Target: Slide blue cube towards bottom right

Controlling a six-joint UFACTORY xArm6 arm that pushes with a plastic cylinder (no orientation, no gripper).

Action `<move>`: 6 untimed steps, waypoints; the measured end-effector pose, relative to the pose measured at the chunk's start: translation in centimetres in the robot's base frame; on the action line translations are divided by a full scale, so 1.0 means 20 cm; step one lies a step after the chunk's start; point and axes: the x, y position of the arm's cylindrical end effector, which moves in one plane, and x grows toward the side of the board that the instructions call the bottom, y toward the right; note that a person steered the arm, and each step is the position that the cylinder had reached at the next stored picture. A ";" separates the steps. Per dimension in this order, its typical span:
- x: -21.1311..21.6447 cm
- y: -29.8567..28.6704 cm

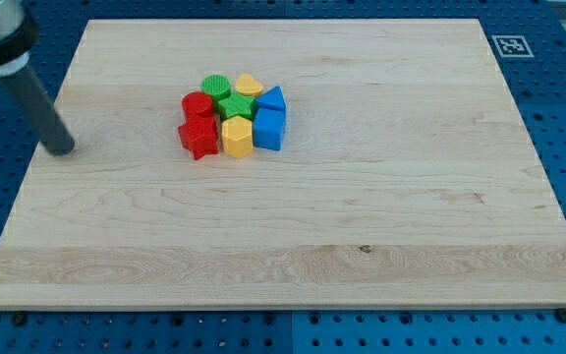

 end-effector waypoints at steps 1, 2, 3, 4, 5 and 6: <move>-0.08 0.18; -0.08 0.54; -0.06 1.01; 0.10 1.38; 0.21 1.61; 0.22 1.71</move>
